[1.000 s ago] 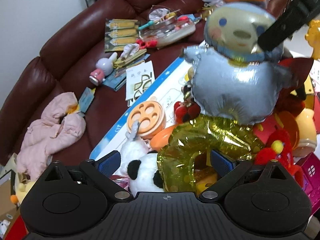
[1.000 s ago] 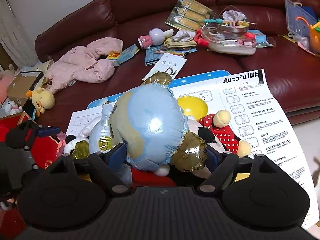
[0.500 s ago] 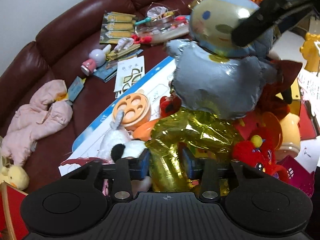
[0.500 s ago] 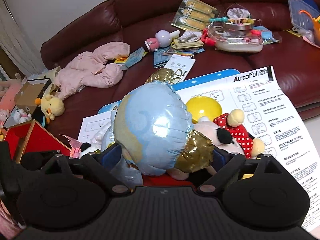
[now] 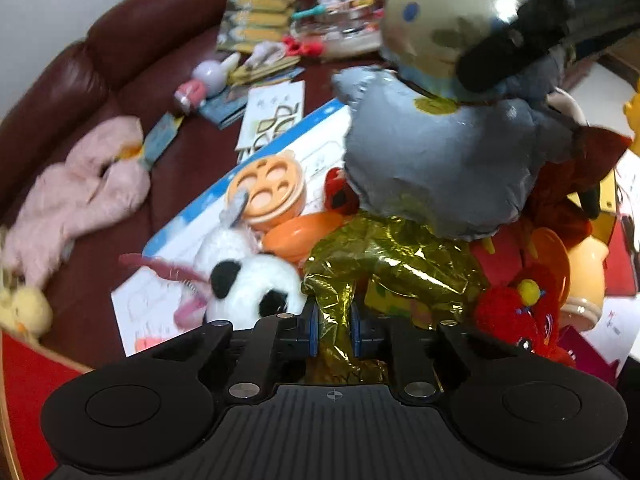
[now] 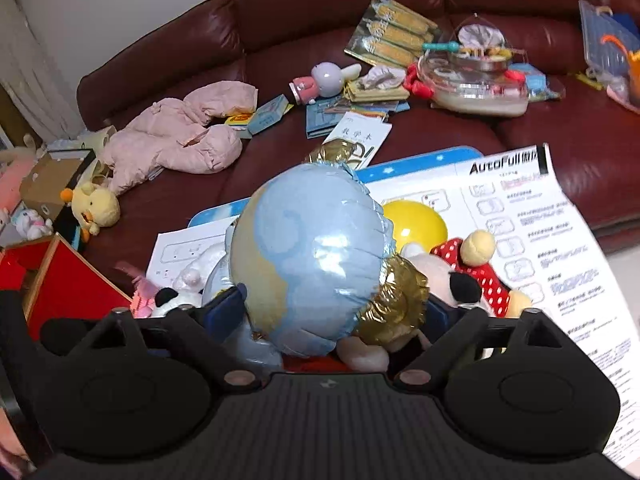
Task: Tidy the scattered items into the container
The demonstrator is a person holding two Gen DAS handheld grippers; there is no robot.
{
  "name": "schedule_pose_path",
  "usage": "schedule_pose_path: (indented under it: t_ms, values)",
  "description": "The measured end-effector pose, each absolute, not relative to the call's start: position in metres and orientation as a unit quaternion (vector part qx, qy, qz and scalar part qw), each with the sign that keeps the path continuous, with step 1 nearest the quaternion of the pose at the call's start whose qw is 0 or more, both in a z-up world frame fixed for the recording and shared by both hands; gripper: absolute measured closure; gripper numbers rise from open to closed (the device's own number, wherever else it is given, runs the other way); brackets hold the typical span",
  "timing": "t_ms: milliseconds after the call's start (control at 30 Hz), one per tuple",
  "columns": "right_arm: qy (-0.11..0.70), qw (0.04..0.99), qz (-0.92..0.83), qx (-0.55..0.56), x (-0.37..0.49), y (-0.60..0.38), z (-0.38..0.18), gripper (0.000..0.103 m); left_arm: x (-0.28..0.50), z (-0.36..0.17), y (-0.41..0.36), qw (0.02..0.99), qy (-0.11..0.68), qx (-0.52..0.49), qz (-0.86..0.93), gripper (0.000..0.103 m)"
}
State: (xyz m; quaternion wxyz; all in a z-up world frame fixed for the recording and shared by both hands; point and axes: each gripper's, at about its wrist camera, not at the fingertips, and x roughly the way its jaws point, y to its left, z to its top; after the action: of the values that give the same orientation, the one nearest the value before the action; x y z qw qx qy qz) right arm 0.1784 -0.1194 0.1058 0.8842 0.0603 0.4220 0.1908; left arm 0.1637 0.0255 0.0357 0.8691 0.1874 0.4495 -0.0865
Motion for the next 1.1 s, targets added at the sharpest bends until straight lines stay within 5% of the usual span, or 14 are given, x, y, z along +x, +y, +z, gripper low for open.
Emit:
schedule_pose_path:
  t_ms: [200, 1100]
  values:
    - [0.414, 0.883, 0.211, 0.061, 0.173, -0.110, 0.114, 0.040, 0.150, 0.056, 0.030, 0.884, 0.423, 0.192, -0.058, 0.096]
    - [0.386, 0.889, 0.245, 0.002, 0.133, -0.073, 0.153, 0.040, 0.089, 0.104, 0.050, 0.882, 0.446, 0.150, -0.015, 0.094]
